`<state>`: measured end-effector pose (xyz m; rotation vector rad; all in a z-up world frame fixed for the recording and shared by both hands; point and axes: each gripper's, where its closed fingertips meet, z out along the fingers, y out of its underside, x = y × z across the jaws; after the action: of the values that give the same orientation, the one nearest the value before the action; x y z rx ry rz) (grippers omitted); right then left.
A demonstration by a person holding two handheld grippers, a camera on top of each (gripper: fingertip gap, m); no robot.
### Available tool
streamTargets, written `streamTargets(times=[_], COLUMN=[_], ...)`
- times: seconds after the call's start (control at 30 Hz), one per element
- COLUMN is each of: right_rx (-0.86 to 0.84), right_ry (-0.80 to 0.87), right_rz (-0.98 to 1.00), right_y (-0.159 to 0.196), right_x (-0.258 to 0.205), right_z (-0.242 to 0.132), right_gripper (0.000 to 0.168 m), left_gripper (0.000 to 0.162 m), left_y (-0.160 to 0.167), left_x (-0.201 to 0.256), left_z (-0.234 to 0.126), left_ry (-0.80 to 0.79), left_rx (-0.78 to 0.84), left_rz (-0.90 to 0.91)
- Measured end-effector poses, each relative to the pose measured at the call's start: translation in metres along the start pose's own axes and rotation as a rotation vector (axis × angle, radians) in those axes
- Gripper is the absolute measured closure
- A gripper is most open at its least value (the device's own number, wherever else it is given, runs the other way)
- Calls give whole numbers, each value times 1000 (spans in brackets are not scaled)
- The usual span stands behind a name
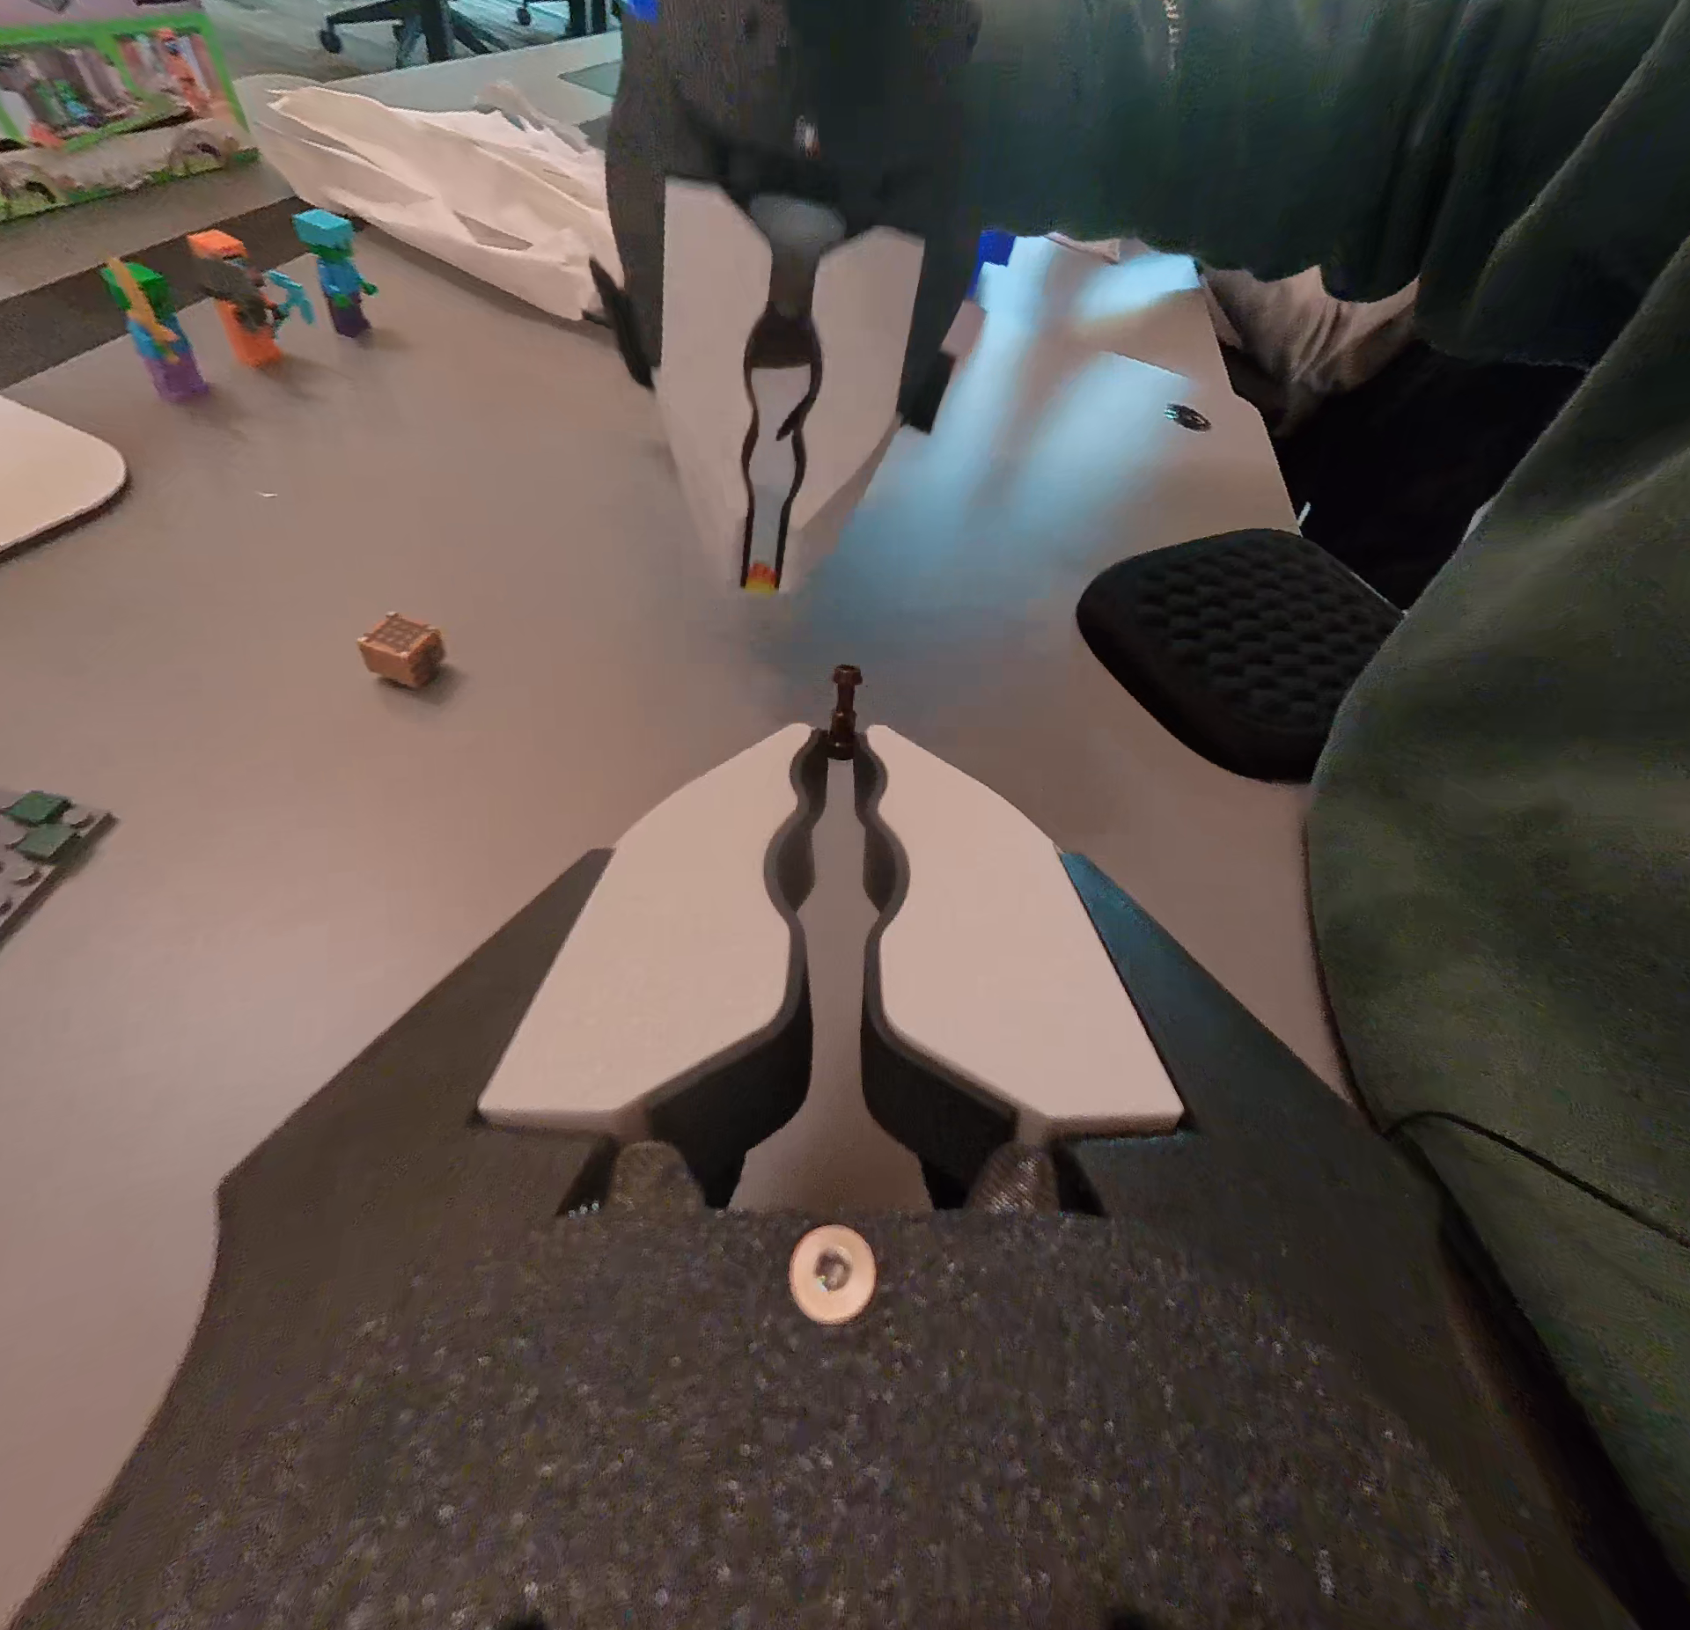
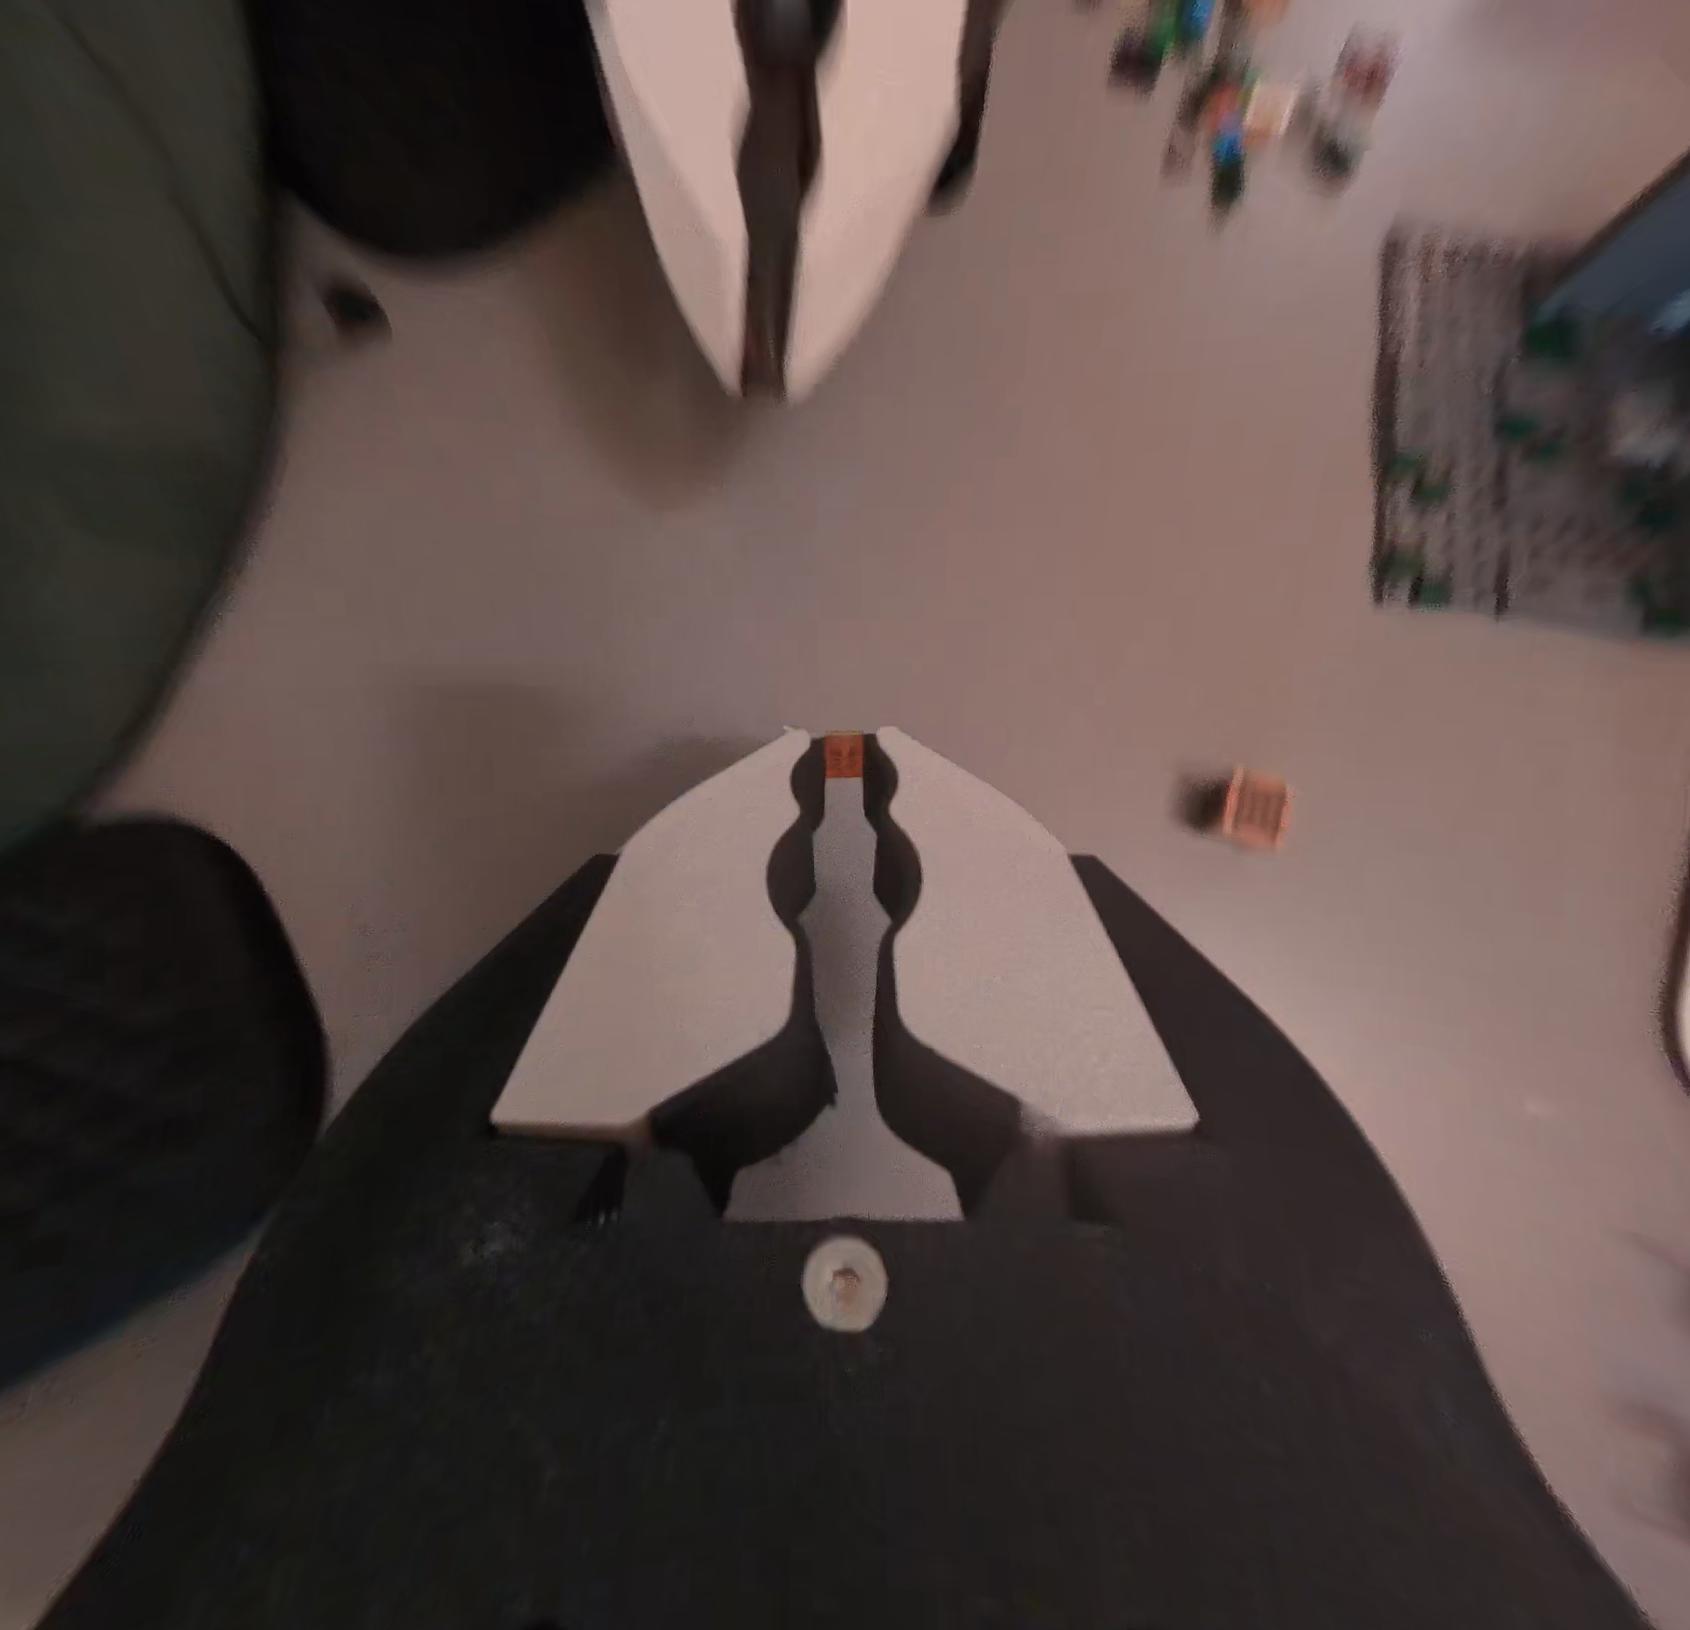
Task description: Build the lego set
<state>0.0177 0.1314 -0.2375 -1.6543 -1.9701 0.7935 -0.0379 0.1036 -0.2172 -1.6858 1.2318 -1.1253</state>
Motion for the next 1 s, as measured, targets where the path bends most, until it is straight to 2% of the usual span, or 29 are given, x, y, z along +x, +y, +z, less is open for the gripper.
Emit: streamTargets(times=[0.13,0.3,0.73,1.0], right_rx=[211,283,241,176], right_ry=[-29,-73,-106,-68], right_rz=[6,4,11,-1], right_y=[-52,-76,-70,-64], right_x=[-23,-40,-48,-51], right_z=[-8,-2,10,12], right_gripper=[161,161,161,161], left_gripper=[157,157,157,157], left_y=[1,0,0,4], left_x=[11,22,31,35], left_z=[5,8,10,13], left_ry=[28,47,50,58], left_rx=[-22,-36,-74,-94], left_rz=[29,72,105,78])
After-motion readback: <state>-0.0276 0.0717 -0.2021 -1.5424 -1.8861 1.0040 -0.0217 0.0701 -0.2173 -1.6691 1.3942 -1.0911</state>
